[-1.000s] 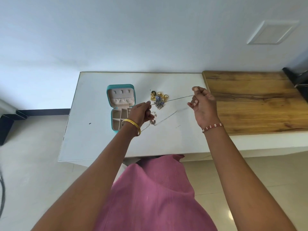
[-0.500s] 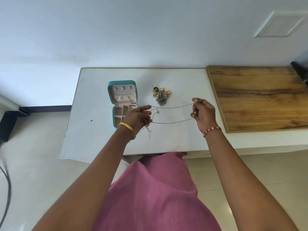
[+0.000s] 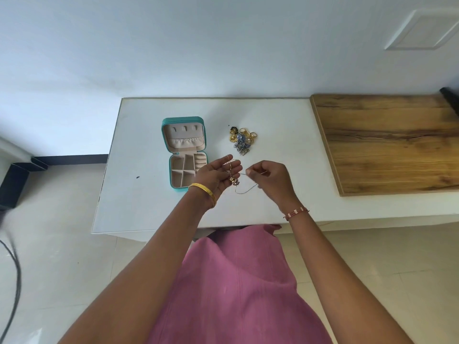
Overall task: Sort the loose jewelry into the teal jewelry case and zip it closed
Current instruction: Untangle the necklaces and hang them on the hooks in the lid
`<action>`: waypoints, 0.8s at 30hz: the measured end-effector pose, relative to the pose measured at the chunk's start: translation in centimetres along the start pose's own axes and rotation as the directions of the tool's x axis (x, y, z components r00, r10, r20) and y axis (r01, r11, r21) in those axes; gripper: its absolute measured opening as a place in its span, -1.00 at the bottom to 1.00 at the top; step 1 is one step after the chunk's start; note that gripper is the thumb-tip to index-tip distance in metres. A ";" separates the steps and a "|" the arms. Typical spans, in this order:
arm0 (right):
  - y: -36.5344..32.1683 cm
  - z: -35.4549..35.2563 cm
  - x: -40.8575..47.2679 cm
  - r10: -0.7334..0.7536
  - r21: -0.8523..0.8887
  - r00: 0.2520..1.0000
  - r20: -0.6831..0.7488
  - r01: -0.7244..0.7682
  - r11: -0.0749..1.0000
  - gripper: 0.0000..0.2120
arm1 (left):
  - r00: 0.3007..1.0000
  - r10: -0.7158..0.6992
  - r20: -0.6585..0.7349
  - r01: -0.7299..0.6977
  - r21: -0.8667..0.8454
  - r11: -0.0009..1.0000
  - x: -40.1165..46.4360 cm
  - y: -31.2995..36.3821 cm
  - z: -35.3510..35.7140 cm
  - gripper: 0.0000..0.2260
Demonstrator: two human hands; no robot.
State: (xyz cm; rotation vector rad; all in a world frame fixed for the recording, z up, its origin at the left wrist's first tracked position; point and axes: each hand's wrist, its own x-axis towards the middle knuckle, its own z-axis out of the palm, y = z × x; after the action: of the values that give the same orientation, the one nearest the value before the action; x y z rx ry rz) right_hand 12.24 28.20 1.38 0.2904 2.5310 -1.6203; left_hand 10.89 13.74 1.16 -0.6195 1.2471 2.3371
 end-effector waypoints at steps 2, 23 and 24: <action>-0.6 0.9 -1.0 -0.042 -0.037 0.997 0.059 0.044 0.998 -0.93 | 1.000 0.003 0.001 -0.003 -0.031 1.000 -0.1 -0.1 0.2 -0.56; -1.4 -0.5 -0.9 -0.029 -0.056 0.991 0.133 0.036 0.998 -0.94 | 0.989 0.111 0.097 -0.146 0.544 0.827 -0.9 -0.8 -0.6 -0.69; -1.5 -0.7 -0.9 -0.003 -0.013 0.987 0.161 0.005 1.000 -0.95 | 0.986 0.126 0.113 -0.169 0.593 0.788 -0.8 -0.7 -0.5 -0.69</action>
State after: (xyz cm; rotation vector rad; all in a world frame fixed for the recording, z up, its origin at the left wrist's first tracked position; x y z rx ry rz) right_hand 12.79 28.14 3.23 0.1464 2.4227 -1.5594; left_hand 12.02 13.53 0.91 -0.2243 1.9380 1.8713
